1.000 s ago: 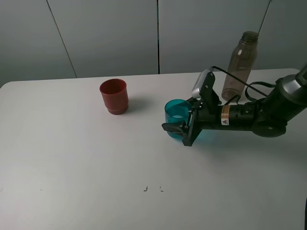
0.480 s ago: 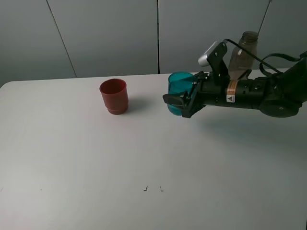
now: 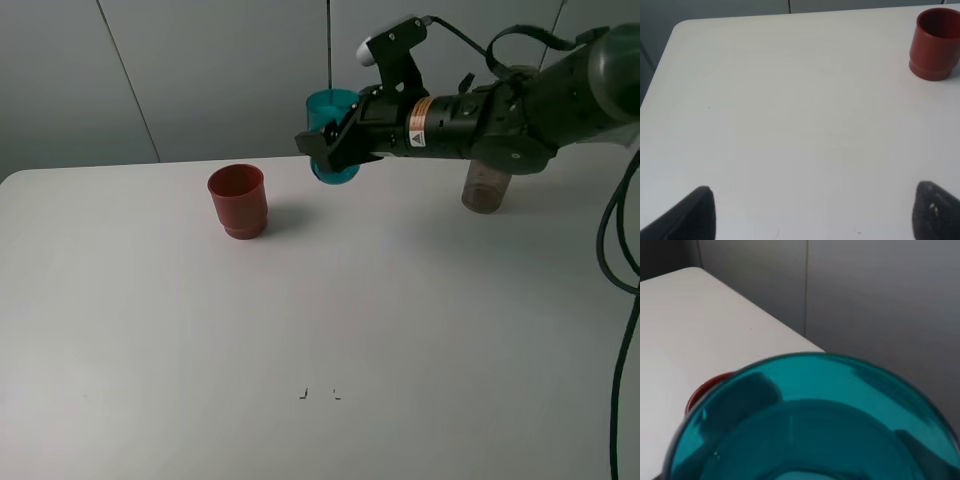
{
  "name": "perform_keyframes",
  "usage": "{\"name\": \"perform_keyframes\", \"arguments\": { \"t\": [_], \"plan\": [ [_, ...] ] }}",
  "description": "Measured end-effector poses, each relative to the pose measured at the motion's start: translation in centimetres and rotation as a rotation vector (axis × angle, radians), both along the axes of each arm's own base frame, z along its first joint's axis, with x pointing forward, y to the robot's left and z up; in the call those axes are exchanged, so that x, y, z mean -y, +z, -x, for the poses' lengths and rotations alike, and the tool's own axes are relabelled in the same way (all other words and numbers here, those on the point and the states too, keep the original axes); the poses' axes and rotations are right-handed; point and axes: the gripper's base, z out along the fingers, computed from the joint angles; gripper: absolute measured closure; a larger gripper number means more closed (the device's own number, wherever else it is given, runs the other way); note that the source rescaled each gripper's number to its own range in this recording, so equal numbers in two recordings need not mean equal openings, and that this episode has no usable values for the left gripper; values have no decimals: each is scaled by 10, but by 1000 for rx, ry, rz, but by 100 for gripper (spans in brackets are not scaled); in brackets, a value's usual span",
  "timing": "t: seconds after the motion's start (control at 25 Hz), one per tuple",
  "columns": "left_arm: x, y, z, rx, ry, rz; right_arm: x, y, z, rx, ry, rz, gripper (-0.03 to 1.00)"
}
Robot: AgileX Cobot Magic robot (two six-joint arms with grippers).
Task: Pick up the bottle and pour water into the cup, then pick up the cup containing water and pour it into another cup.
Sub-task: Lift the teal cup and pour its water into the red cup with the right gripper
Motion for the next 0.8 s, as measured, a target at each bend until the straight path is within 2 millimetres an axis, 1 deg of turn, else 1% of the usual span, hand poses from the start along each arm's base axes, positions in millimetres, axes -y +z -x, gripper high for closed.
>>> {"name": "perform_keyframes", "arguments": {
  "t": [0.16, 0.28, 0.52, 0.8],
  "plan": [
    [0, 0, 0, 0, 0, 0, -9, 20, -18, -22, -80, -22, 92],
    [0, 0, 0, 0, 0, 0, -14, 27, -29, -38, -130, -25, 92],
    [0, 0, 0, 0, 0, 0, -27, 21, -46, -62, -162, -9, 92],
    [0, 0, 0, 0, 0, 0, -46, 3, -70, -71, -170, 8, 92]
  ]
}}
